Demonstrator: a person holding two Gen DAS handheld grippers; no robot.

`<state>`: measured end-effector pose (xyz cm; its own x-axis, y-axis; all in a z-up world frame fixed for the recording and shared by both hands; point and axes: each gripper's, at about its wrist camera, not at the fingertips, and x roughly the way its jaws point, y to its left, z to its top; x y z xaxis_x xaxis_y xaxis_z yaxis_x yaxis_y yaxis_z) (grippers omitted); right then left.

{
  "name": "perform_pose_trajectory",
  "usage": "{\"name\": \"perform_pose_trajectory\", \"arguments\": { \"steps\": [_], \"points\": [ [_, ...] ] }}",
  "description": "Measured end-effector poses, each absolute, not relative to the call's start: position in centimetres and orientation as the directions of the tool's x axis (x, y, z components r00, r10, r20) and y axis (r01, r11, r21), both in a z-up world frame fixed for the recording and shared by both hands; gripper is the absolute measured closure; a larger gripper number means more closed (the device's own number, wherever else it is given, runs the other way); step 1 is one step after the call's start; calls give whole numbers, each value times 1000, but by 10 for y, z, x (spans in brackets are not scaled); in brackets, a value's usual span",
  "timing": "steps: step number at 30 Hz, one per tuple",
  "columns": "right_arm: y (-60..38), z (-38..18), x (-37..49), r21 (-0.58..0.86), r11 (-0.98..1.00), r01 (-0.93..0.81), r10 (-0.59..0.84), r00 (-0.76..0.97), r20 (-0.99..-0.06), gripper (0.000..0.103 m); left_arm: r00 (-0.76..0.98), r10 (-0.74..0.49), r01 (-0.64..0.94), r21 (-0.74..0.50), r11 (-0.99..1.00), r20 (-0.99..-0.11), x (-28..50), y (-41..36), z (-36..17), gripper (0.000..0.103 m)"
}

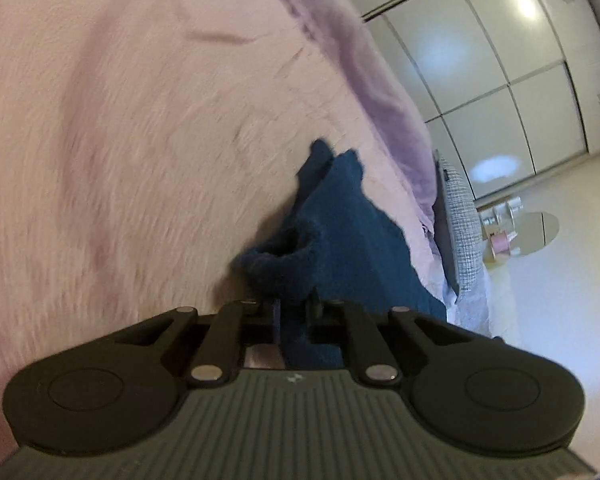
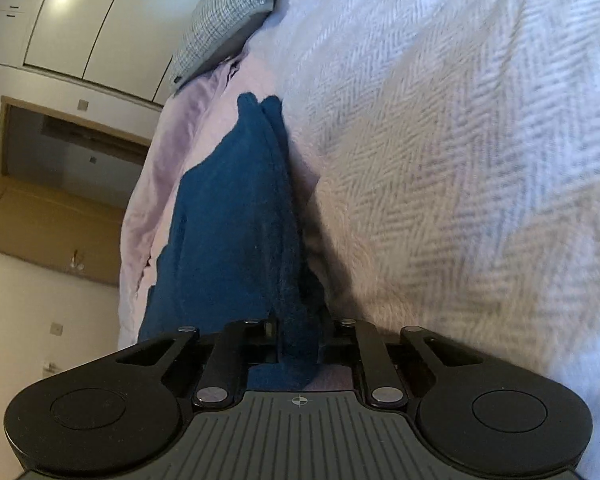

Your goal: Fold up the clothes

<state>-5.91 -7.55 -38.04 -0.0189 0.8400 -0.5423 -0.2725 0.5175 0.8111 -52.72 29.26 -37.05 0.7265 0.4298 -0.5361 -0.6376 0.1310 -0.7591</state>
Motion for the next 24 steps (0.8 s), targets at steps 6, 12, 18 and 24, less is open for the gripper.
{"name": "perform_pose_trajectory", "arguments": {
  "steps": [6, 12, 18, 24],
  "points": [
    [-86, -348, -115, 847, 500, -180, 859, -24, -512, 92, 718, 457, -666, -708, 234, -525, -539, 344, -329, 96],
    [-81, -351, -217, 892, 432, -132, 876, -172, -450, 91, 679, 462, -726, -615, 309, -570, -540, 390, -311, 95],
    [-89, -353, -214, 850, 454, -268, 836, -203, -510, 48, 638, 425, -768, -569, 293, -642, -548, 361, -342, 86],
    [-142, -341, -139, 701, 576, -420, 783, 37, -621, 47, 651, 411, -756, -591, 280, -638, -569, 250, -348, 80]
  ]
}}
